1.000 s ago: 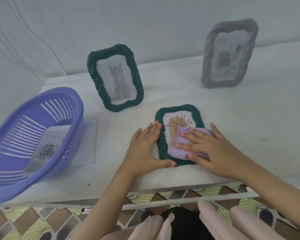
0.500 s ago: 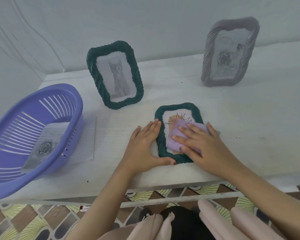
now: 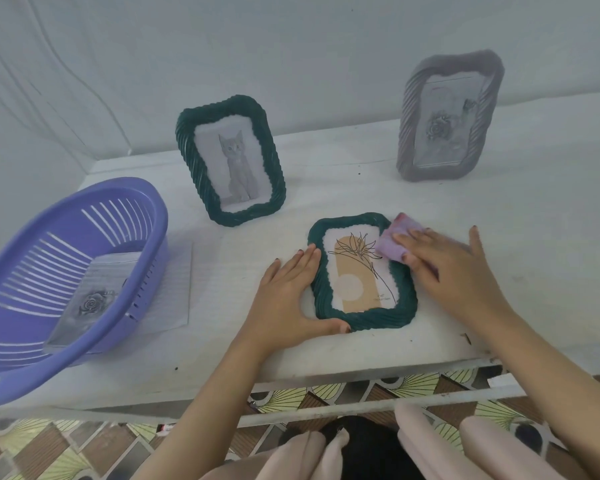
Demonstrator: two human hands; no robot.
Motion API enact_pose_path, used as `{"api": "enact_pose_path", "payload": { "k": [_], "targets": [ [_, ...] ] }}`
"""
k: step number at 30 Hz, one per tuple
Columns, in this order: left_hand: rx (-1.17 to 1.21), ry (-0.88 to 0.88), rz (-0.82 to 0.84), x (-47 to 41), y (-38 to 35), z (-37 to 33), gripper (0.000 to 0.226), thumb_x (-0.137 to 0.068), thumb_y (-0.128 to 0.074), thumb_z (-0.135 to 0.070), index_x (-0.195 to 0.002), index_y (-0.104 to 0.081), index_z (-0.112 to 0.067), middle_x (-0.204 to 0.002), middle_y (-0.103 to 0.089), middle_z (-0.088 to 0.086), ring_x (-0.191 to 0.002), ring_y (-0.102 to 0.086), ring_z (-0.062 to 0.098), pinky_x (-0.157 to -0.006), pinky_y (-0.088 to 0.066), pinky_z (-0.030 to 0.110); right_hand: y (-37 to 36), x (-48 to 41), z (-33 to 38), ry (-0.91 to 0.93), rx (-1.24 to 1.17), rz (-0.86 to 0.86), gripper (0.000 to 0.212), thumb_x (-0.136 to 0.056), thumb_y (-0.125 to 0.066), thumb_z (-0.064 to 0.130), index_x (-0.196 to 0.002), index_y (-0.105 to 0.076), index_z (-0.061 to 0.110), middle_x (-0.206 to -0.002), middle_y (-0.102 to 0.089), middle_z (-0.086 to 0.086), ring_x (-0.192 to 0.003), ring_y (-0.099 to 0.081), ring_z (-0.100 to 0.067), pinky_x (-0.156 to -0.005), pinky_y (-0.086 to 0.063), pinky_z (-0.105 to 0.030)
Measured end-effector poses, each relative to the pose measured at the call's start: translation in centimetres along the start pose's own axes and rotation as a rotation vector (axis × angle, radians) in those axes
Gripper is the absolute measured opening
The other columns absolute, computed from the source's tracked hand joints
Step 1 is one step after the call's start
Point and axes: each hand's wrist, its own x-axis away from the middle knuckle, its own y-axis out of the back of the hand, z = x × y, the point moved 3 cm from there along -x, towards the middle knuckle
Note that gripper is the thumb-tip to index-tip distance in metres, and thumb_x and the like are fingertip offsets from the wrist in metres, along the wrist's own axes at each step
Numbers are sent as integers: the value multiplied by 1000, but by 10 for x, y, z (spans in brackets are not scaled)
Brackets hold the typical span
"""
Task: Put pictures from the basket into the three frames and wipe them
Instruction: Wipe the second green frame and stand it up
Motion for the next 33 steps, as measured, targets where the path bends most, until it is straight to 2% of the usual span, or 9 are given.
{"api": "enact_pose_path", "payload": {
  "k": [4,9,13,18,19,21,23,29,33],
  "targets": [
    [-12,-1,-1,0,0,0,118,-53,-44,-86,-147,0,-29,-148,10,-23,-139,6,-6,-115,9,28,5,6,-25,-169,211,-65,48,-96,-20,44,-136,-42,32,-142,-47,1,-132,-41,-19,-107,5,-64],
    [26,10,4,-1,-1,-2,119,-52,-46,-85,-147,1,-30,-149,10,-21,-138,9,-4,-114,11,27,11,19,-25,-344,228,-91,45,-94,-32,38,-134,-42,19,-130,-54,-9,-125,-44,-31,-103,2,-70],
    [117,73,33,-2,-1,-7,120,-56,-59,-73,-147,4,-28,-155,12,-5,-141,16,7,-111,16,28,7,27,7,-234,15,-155,44,-93,-40,40,-129,-49,17,-125,-59,-5,-123,-47,-26,-109,1,-65],
    [291,106,64,-5,0,-15,118,-54,-71,-53,-147,-4,-26,-156,-6,-1,-143,5,10,-112,13,31,3,31,42,-236,-194,-114,47,-93,-47,31,-138,-39,17,-117,-62,-3,-120,-50,-23,-114,1,-50],
    [378,105,69,-4,1,-18,115,-54,-75,-49,-146,-10,-27,-155,-14,-3,-143,-2,9,-114,10,34,1,31,44,-247,-277,-123,48,-93,-48,27,-139,-37,17,-117,-63,-3,-118,-51,-23,-114,-7,-45],
    [710,121,39,0,7,-22,95,-63,-80,-22,-140,-25,-24,-140,-36,-13,-132,-27,-8,-114,-19,26,1,30,45,-299,-514,-148,48,-93,-51,19,-138,-38,18,-122,-60,-4,-116,-52,-20,-100,-35,-29],
    [997,141,-46,5,13,-23,74,-73,-69,7,-134,-37,-20,-125,-47,-19,-111,-45,-19,-90,-40,7,2,29,43,-373,-753,-167,47,-91,-53,12,-136,-40,21,-124,-58,-1,-113,-53,-13,-84,-41,-15],
    [1310,244,-324,2,17,-9,69,-73,-61,19,-125,-48,-23,-121,-59,-9,-108,-61,12,-78,-53,23,10,24,38,-453,-1239,-174,58,-86,-54,-7,-130,-45,29,-108,-59,7,-91,-59,-2,-60,-50,-12],
    [1392,247,-352,-5,26,-9,69,-76,-57,19,-133,-39,-15,-107,-64,10,-93,-65,15,-75,-54,25,19,17,33,-410,-1371,-99,66,-81,-52,-16,-125,-46,34,-100,-63,-4,-93,-61,-14,-74,-49,-24]
  ]
}}
